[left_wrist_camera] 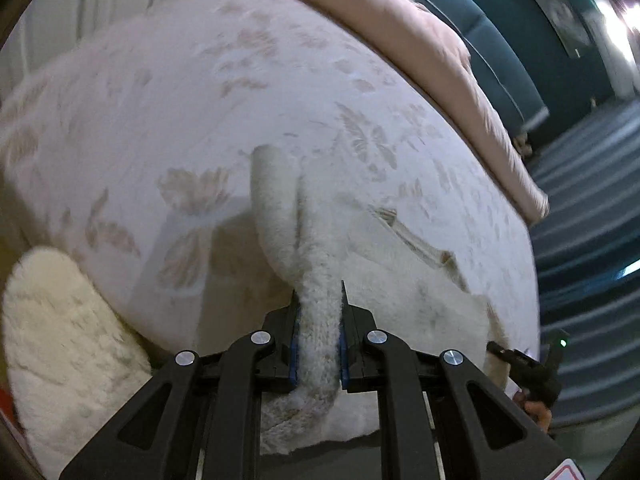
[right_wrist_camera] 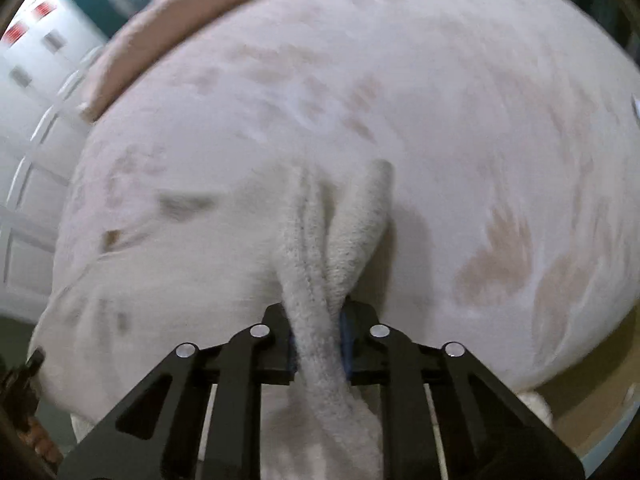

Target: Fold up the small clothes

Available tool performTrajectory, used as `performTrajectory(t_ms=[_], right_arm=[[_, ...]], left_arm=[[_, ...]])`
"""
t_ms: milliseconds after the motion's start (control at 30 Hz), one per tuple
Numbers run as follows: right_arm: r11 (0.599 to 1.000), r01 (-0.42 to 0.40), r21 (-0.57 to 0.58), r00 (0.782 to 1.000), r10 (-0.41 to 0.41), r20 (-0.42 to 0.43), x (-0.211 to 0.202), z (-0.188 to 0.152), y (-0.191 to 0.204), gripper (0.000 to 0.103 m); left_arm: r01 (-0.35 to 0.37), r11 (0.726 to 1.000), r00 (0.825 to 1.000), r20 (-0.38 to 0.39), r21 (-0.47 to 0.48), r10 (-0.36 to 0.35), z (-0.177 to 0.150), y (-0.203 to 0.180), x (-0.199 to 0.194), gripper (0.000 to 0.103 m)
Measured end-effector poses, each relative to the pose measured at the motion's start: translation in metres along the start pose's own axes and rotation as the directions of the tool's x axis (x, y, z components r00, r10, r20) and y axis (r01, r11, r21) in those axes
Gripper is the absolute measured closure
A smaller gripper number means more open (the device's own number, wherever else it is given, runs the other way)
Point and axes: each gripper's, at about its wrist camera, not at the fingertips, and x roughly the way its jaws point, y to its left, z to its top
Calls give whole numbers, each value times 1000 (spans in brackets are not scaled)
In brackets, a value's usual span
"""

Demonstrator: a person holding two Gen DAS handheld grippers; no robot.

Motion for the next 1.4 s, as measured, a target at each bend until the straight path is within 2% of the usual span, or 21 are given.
performTrajectory(t_ms=[100, 200, 300, 367, 433, 500, 533, 633, 700, 733, 800, 867, 900, 967, 1067, 1133, 1200, 1267, 1333, 1367, 1400], right_arm=[[996, -55, -65, 992, 62, 111, -47, 22, 34, 90], [988, -118, -99, 960, 139, 243, -104, 46, 62, 90], [981, -159, -112, 916, 189, 354, -152, 63, 76, 90], [980, -175, -95, 896, 199, 397, -170, 73, 76, 90], [985, -157, -74, 896, 174, 408, -167, 82, 71, 90], [990, -138, -15, 925, 134, 357, -134, 88, 55, 90], [992, -124, 17, 945, 113, 307, -110, 86, 46, 90], [992, -90, 93, 983, 74, 166, -48, 64, 23, 90], [993, -53, 109, 990, 39, 134, -28, 52, 15, 89], [991, -59, 123, 990, 43, 131, -24, 48, 10, 89], [987, -63, 146, 990, 44, 132, -23, 49, 4, 89], [985, -69, 160, 989, 47, 137, -23, 56, -1, 88], [983, -72, 169, 989, 48, 138, -23, 60, -3, 88], [983, -71, 171, 990, 48, 133, -19, 72, -5, 87], [986, -34, 165, 994, 17, 104, -7, 82, -13, 83], [985, -23, 172, 997, 8, 83, 4, 91, -20, 80], [981, -14, 191, 998, 2, 64, 18, 98, -27, 58], [977, -20, 213, 999, 14, 31, 36, 103, -37, 47], [972, -16, 236, 999, 25, -37, 57, 106, -45, 46], [972, 8, 236, 998, 8, -67, 69, 106, -47, 49], [975, 25, 219, 997, -8, -77, 74, 106, -47, 60]], left_arm=[[89, 996, 995, 47, -1, -89, 18, -14, -18, 92], [171, 983, 978, 109, 65, -177, 47, -41, -46, 93], [203, 963, 948, 213, 176, -239, 75, -67, -82, 98], [217, 950, 924, 266, 224, -274, 93, -76, -101, 103], [186, 959, 927, 286, 215, -244, 110, -72, -99, 103], [161, 974, 949, 246, 159, -197, 118, -56, -80, 103], [173, 978, 963, 189, 113, -192, 118, -43, -64, 103], [171, 985, 983, 64, -5, -170, 99, -10, -27, 103], [151, 988, 989, 4, -45, -151, 78, 3, -10, 95], [140, 988, 990, -19, -62, -141, 71, 9, -3, 86], [153, 982, 986, -45, -112, -159, 58, 18, 11, 79], [177, 974, 981, -58, -143, -187, 55, 18, 27, 64], [164, 975, 983, -61, -147, -174, 57, 16, 36, 59], [153, 982, 986, -52, -115, -160, 63, 7, 51, 46], [125, 991, 989, -67, -52, -128, 82, -15, 84, 38], [86, 996, 994, -68, -20, -87, 95, -20, 108, 37], [34, 999, 995, -96, -8, -34, 107, -21, 136, 37], [29, 999, 990, -133, -45, -34, 113, -18, 159, 37], [59, 995, 989, -129, -81, -69, 114, -15, 165, 36], [87, 992, 986, -132, -87, -99, 114, -16, 167, 43], [123, 988, 980, -145, -90, -135, 115, -18, 168, 56]])
